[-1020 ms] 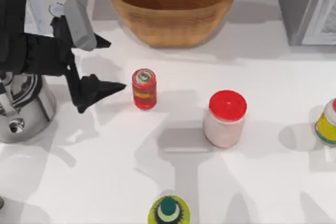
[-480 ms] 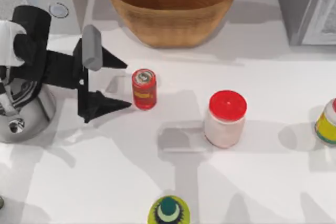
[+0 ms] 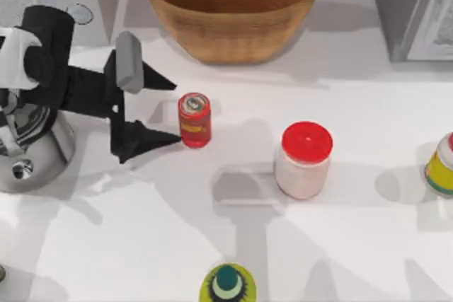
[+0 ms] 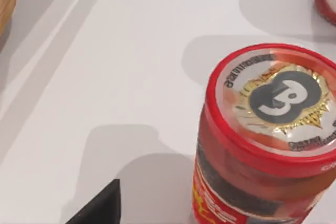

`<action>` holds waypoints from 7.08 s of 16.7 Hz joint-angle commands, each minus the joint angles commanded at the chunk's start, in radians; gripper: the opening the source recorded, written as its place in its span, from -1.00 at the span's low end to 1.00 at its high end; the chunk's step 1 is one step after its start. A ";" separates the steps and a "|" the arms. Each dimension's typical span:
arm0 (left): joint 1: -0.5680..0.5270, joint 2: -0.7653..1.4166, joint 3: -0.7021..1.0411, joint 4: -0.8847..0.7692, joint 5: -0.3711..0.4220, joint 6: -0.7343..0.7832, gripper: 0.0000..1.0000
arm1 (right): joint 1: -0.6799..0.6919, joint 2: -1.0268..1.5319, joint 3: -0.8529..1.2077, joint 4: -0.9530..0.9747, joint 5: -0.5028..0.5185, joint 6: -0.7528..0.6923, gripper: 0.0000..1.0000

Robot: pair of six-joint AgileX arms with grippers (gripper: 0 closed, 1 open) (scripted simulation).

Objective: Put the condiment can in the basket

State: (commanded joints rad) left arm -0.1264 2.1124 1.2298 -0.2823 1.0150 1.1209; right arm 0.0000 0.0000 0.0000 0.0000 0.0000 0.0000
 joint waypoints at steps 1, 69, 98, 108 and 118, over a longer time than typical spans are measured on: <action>-0.014 0.009 0.004 0.026 -0.005 -0.024 1.00 | 0.000 0.000 0.000 0.000 0.000 0.000 1.00; 0.000 -0.255 0.116 -0.284 -0.331 -0.113 -1.00 | 0.000 0.000 0.000 0.000 0.000 0.000 1.00; -0.472 0.343 1.275 -0.350 -1.537 -1.410 -1.00 | 0.000 0.000 0.000 0.000 0.000 0.000 1.00; -0.451 0.432 1.362 -0.334 -1.514 -1.398 -0.70 | 0.000 0.000 0.000 0.000 0.000 0.000 1.00; -0.451 0.432 1.362 -0.334 -1.514 -1.398 0.81 | 0.000 0.000 0.000 0.000 0.000 0.000 1.00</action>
State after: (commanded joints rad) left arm -0.5774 2.5444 2.5921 -0.6160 -0.4993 -0.2774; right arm 0.0000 0.0000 0.0000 0.0000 0.0000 0.0000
